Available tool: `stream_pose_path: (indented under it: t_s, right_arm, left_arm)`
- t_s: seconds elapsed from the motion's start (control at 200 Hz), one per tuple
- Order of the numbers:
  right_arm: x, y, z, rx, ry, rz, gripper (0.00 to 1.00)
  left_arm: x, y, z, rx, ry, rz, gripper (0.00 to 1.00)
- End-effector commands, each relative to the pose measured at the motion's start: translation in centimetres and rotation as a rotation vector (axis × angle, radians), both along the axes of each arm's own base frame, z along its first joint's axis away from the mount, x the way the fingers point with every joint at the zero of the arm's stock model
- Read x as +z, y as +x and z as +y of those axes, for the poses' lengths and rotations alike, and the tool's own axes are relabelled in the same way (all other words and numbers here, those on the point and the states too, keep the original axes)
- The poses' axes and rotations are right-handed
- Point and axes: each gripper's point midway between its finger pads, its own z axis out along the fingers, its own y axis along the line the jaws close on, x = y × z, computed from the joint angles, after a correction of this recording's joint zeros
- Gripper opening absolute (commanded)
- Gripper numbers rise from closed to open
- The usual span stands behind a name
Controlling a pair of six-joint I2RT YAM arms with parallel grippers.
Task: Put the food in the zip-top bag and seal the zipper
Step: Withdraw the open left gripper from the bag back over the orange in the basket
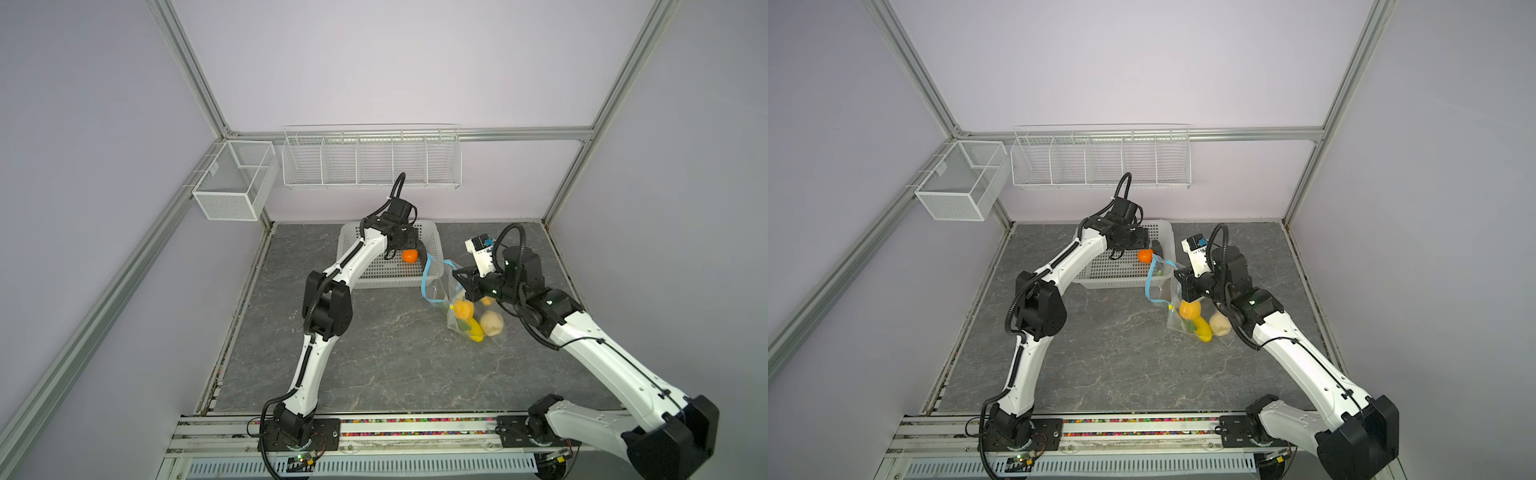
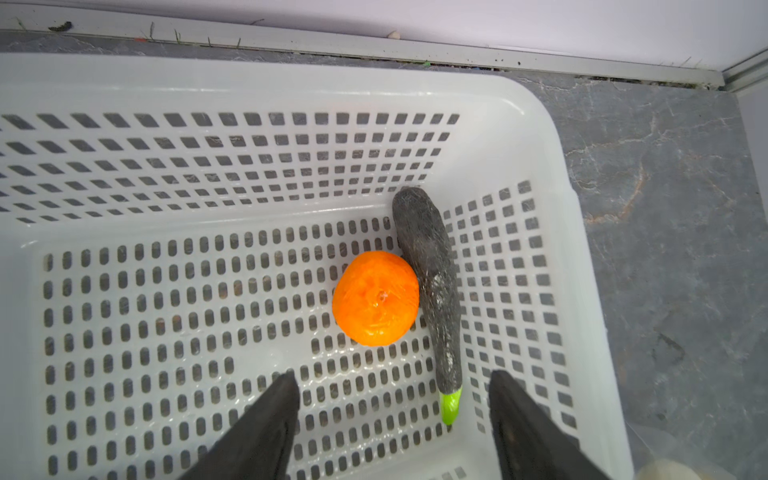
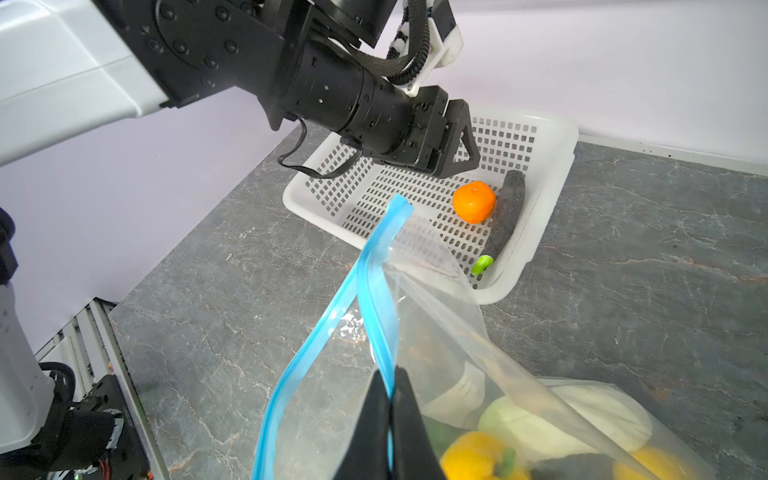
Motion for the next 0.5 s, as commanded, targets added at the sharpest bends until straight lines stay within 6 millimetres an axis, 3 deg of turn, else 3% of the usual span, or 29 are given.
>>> stream_pose_path:
  t_s: [0.0, 0.495]
  right_arm:
    - [-1.1, 0.4, 0.1, 0.003, 0.004, 0.018, 0.07]
    - [-1.5, 1.2, 0.1, 0.002, 0.006, 0.03, 0.07]
  left_arm:
    - [-1.3, -0.3, 0.9, 0.008, 0.074, 0.041, 0.73]
    - [-4.5, 1.2, -1.1, -0.03, 0.052, 0.037, 0.82]
